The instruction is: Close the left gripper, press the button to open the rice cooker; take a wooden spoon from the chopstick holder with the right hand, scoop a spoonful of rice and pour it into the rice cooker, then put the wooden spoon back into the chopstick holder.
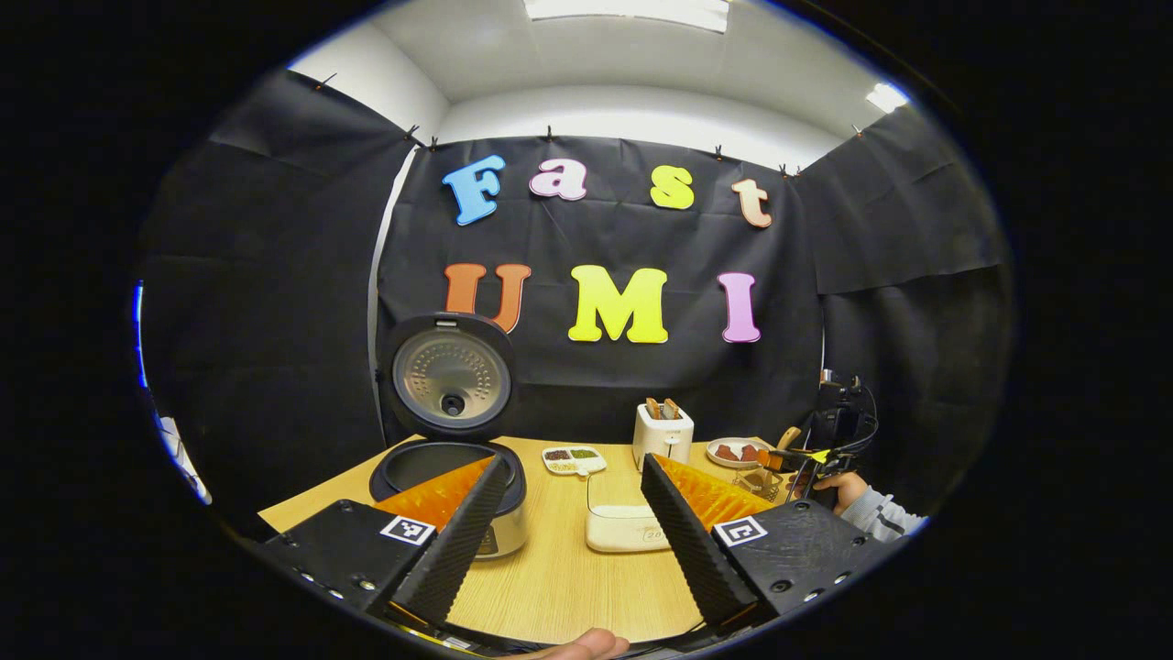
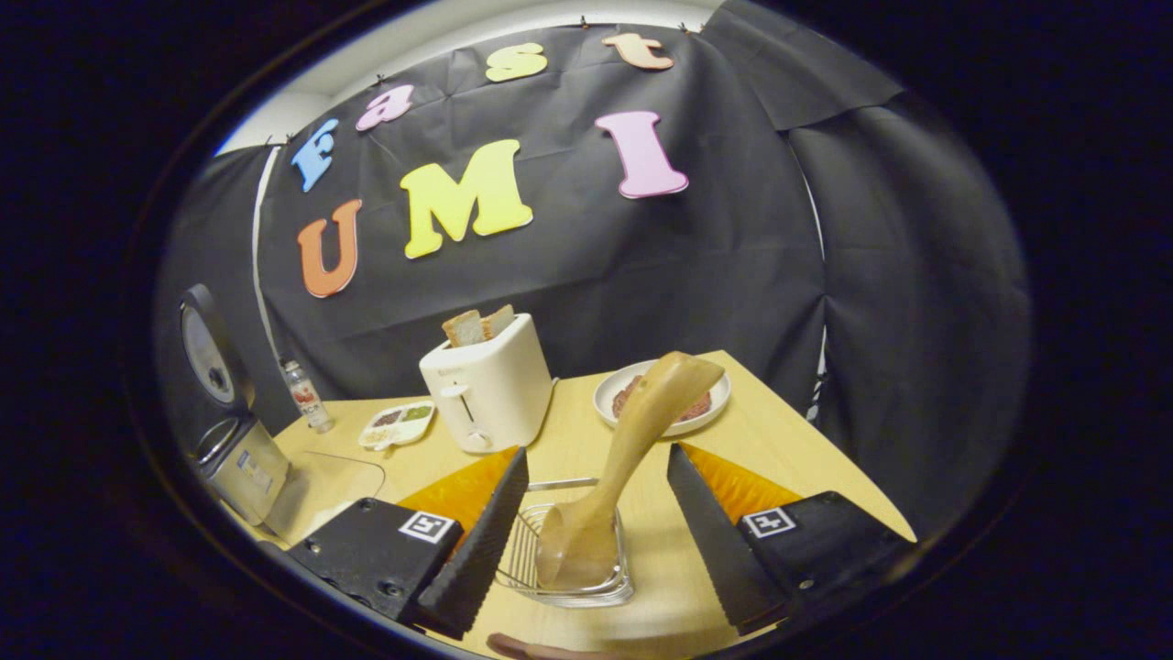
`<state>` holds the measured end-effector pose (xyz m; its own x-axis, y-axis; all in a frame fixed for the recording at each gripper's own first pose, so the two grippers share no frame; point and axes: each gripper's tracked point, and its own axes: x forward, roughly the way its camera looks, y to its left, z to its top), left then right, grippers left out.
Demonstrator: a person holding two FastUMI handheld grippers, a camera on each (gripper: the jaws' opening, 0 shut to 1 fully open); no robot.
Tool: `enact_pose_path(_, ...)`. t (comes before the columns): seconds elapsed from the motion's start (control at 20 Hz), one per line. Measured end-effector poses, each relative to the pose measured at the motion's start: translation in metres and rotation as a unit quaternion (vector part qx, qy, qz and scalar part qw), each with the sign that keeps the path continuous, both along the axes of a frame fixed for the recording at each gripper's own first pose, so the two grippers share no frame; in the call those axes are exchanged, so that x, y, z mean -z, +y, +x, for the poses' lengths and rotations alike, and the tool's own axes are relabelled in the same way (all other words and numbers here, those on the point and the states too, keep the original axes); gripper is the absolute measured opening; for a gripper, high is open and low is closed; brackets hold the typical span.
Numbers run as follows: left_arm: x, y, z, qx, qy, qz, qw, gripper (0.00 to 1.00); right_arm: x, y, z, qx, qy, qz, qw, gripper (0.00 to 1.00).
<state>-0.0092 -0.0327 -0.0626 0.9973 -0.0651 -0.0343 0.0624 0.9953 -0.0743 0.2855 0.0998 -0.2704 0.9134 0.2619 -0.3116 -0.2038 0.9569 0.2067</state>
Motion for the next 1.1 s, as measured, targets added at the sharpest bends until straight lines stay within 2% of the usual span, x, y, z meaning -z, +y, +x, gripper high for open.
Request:
enact_pose_path(0.05,0.003,-0.001,0.004,0.001,0.003,0.0,1.0,0.95,-0.001,0.007,0.001,-0.01,0.002,0.014,1.0,0.87)
enact_pose_path(0.1,0.005,-0.003,0.008,0.003,0.006,0.0,1.0,0.95,0.002,0.006,0.006,-0.007,0.003,0.016,1.0,0.81)
enact_pose_path(0.15,0.009,-0.005,0.009,0.006,0.01,0.001,1.0,0.95,0.008,0.004,0.009,-0.003,0.011,0.008,1.0,0.79)
enact_pose_path(0.2,0.011,-0.007,0.011,0.01,0.011,0.003,1.0,0.95,0.013,0.005,0.01,-0.004,0.019,0.001,1.0,0.83)
enact_pose_path(0.25,0.013,-0.009,0.012,0.013,0.011,0.004,1.0,0.95,0.013,0.002,0.014,0.006,0.017,-0.003,1.0,0.81)
enact_pose_path(0.3,0.014,-0.011,0.013,0.015,0.012,0.006,1.0,0.95,0.012,-0.001,0.016,0.012,0.013,-0.005,1.0,0.67)
enact_pose_path(0.4,0.019,-0.011,0.015,0.018,0.017,0.01,1.0,0.95,0.014,0.0,0.017,0.011,0.017,-0.001,1.0,0.61)
enact_pose_path(0.5,0.02,-0.012,0.016,0.018,0.019,0.015,1.0,0.95,0.012,0.003,0.018,0.008,0.018,0.014,1.0,0.58)
enact_pose_path(0.55,0.02,-0.01,0.014,0.018,0.018,0.018,1.0,0.95,0.01,0.002,0.02,0.009,0.012,0.012,1.0,0.65)
enact_pose_path(0.6,0.02,-0.009,0.013,0.017,0.018,0.02,0.999,0.95,0.004,0.002,0.02,0.009,0.001,0.013,1.0,0.45)
enact_pose_path(0.7,0.017,-0.007,0.01,0.017,0.016,0.019,1.0,0.95,-0.003,0.002,0.017,0.005,-0.003,0.02,1.0,0.22)
enact_pose_path(0.8,0.019,-0.005,0.007,0.016,0.017,0.017,1.0,0.95,-0.002,0.011,0.013,-0.009,0.003,0.024,1.0,0.18)
enact_pose_path(0.9,0.017,-0.004,0.004,0.017,0.018,0.014,1.0,0.95,-0.004,0.007,0.014,-0.004,0.003,0.016,1.0,0.14)
enact_pose_path(1.1,0.013,0.003,-0.006,0.012,0.017,0.012,1.0,0.95,-0.033,0.006,0.005,0.0,-0.033,0.014,0.999,0.12)
